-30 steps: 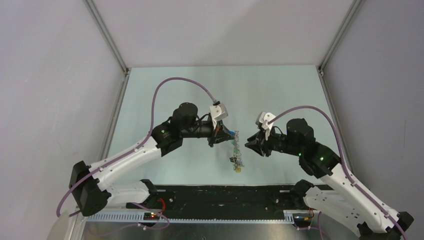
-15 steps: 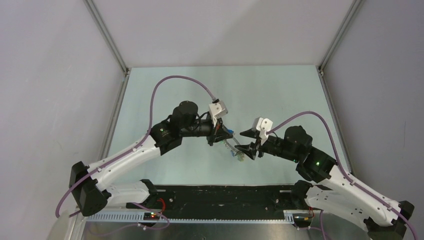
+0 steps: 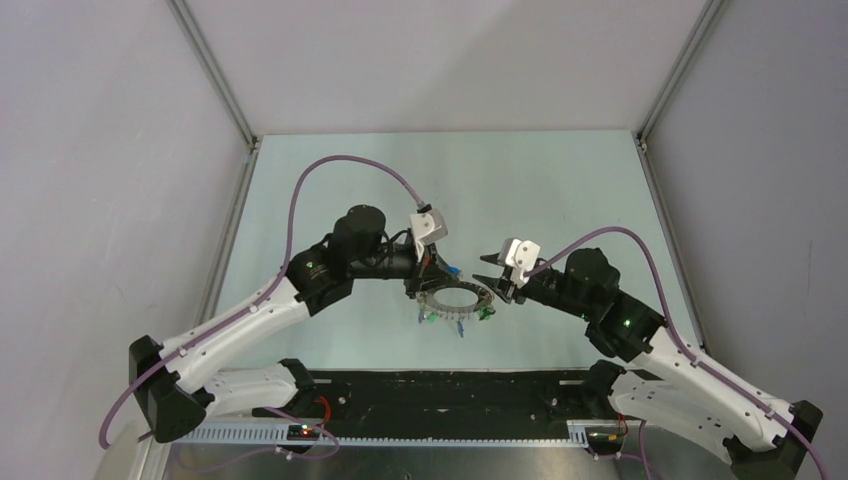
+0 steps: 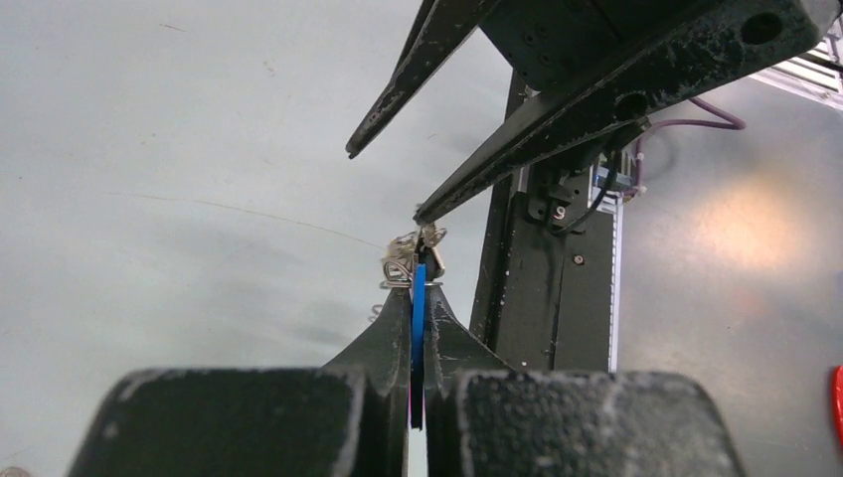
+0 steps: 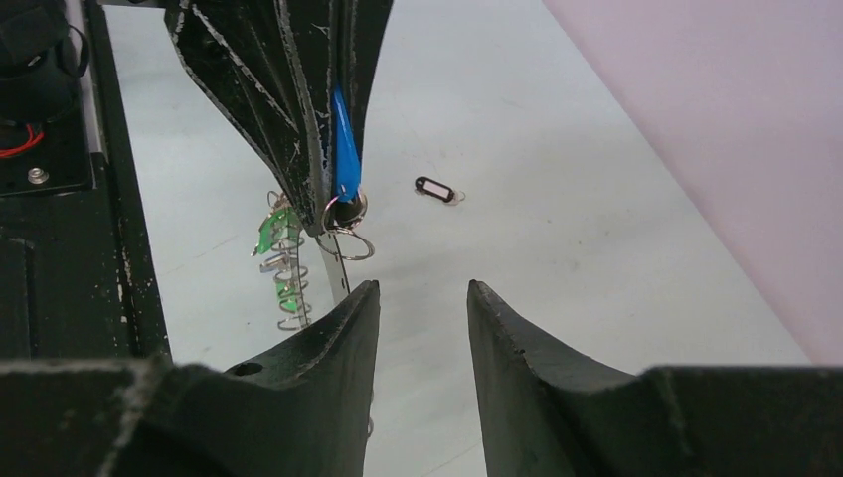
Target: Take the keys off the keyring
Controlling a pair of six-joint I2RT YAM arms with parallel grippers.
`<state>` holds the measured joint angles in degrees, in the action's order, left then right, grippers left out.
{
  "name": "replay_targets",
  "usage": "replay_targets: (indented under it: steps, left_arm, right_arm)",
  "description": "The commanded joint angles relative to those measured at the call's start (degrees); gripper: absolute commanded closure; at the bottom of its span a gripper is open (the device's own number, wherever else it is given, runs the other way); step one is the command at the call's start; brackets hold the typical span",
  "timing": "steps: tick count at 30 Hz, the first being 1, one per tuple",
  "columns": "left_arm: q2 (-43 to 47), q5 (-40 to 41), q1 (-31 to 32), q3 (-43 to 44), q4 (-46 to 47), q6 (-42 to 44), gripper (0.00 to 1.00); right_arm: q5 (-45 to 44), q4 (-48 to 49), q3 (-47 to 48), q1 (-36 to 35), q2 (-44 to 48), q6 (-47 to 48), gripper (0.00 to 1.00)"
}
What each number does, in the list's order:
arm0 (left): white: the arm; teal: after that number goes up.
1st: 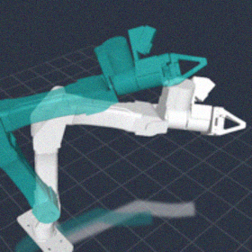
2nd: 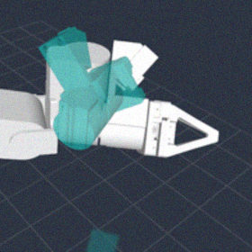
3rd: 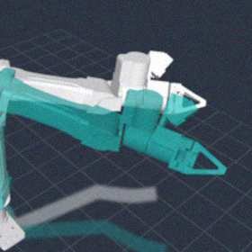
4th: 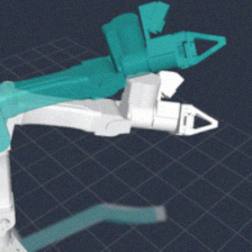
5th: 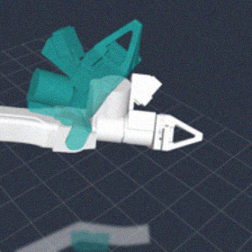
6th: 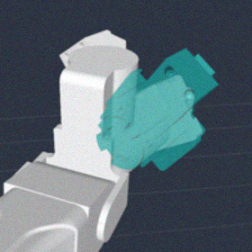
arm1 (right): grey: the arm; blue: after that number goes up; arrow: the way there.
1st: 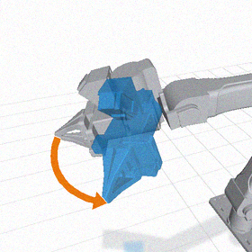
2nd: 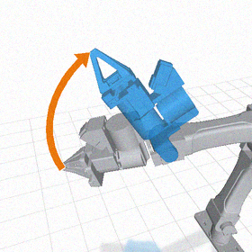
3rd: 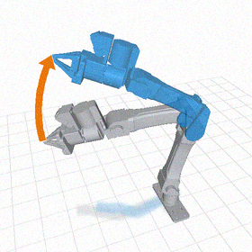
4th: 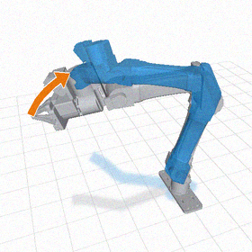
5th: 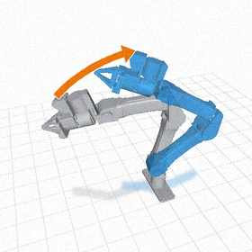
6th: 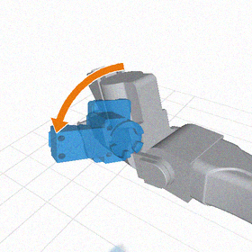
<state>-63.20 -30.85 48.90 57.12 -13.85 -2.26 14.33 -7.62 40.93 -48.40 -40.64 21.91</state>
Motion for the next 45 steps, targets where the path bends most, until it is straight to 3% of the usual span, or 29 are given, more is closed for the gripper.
replay_targets:
  steps: [1,15,32,36,39,45]
  left_arm:
    - [2.3,-2.3,0.2,2.2,1.3,2.2,1.0]
    - [2.5,-2.5,0.1,3.4,0.2,2.2,1.0]
    - [1.2,-5.9,0.3,4.8,-0.7,2.2,1.0]
    - [1.1,-6.1,0.2,5.2,-0.7,2.2,1.0]
    - [1.5,-5.5,0.3,5.2,-0.7,2.2,1.0]
    - [4.4,0.3,0.2,3.8,-0.8,4.7,1.0]
  right_arm:
    - [3.8,4.6,0.3,-0.5,-1.1,3.2,0.58]
    - [7.9,6.4,0.5,-3.5,-4.3,6.2,0.68]
    - [8.5,6.6,0.6,-4.1,-5.9,7.3,0.69]
    - [8.3,6.9,0.6,-4.4,-6.3,7.1,0.8]
    - [7.5,7.0,0.6,-4.5,-6.6,6.5,0.99]
    - [7.4,8.8,0.6,-3.2,-6.2,-1.1,1.0]
